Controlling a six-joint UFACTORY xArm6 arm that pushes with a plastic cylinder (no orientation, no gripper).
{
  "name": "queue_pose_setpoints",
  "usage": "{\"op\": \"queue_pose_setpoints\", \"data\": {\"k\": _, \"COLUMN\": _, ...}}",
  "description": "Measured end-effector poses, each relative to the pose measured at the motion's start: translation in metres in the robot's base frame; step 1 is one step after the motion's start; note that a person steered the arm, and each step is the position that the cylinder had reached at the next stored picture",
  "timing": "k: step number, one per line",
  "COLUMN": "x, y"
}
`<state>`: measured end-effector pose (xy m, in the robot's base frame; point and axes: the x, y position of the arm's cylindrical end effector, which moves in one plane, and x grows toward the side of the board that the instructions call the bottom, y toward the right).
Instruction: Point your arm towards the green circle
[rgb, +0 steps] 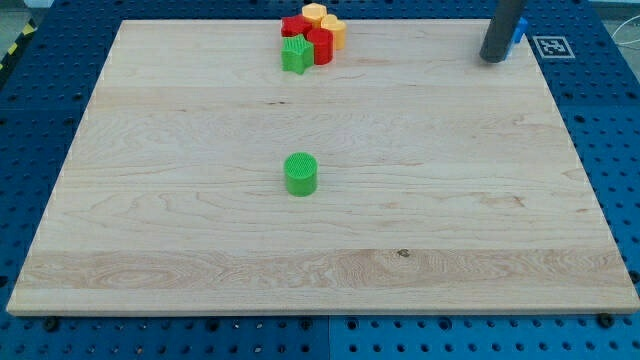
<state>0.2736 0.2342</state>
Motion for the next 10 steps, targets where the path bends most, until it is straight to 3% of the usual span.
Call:
{"op": "queue_pose_setpoints", "data": {"k": 2, "x": 0.000, "y": 0.003}}
{"op": "queue_pose_setpoints", "data": {"k": 3, "x": 0.029, "y": -0.027}}
{"op": "queue_pose_setpoints", "data": {"k": 6, "x": 0.086, "y": -0.282}}
{"op": "queue_pose_setpoints", "data": {"k": 7, "x": 0.129, "y": -0.349}}
{"op": "queue_pose_setpoints", "data": {"k": 8, "x": 0.177, "y": -0.361}}
{"op": "queue_pose_setpoints", "data": {"k": 10, "x": 0.231, "y": -0.314}}
